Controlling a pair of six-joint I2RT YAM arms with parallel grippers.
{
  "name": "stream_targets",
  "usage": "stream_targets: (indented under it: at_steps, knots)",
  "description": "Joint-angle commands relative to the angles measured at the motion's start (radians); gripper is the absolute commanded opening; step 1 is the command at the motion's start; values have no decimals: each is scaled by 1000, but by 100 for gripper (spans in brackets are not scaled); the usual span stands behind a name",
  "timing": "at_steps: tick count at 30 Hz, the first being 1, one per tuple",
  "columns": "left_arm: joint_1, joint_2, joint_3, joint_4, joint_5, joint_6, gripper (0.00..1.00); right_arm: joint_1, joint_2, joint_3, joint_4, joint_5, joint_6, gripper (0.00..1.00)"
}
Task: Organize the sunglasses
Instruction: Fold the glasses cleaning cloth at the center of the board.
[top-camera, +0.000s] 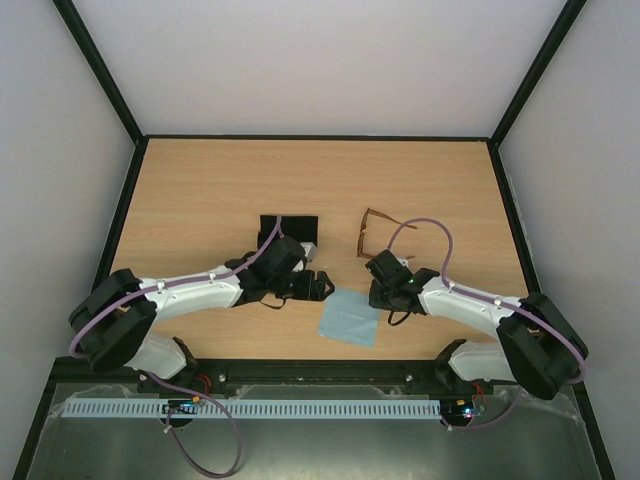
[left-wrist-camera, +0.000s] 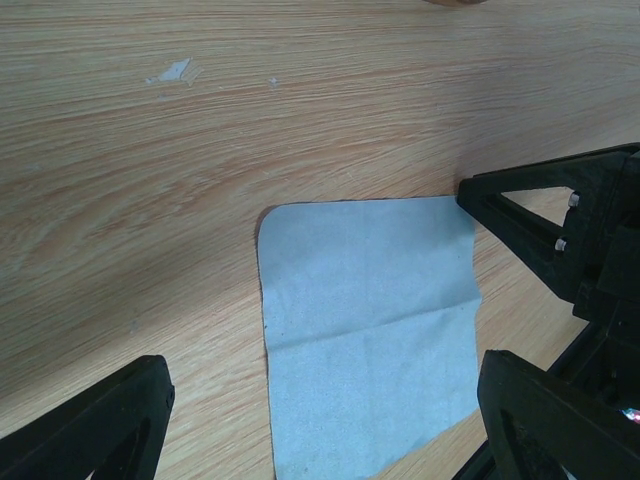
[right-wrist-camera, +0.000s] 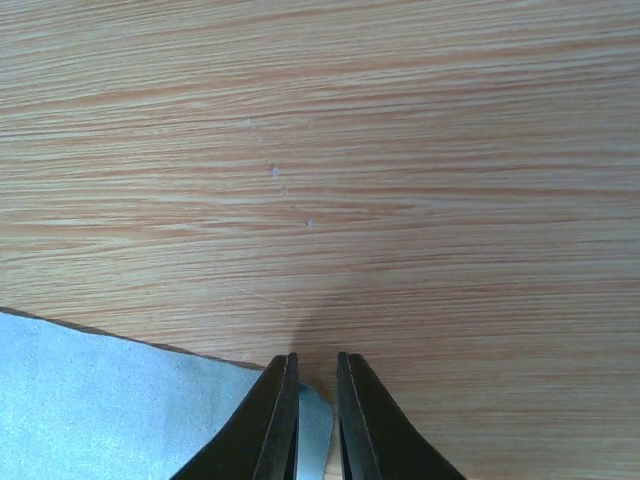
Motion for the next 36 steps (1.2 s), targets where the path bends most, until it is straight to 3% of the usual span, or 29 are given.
stream_targets:
  at_steps: [1,19,21,25,36]
  knots:
    - [5,-15,-8,12,7,-4,86,6,32,-20,-48,-30,7,14]
    - [4,-24,-24,26,13,-10,85,64,25,-62,-63,-8,65,12]
    - [4,-24,-26,26,11,-10,86,65,17,-64,-65,-1,73,8]
    - [4,-21,-27,27,11,-10,85,65,26,-49,-71,28,75,2]
    - [5,-13,-20,21,6,-7,85,64,79,71,-105,126,13,1]
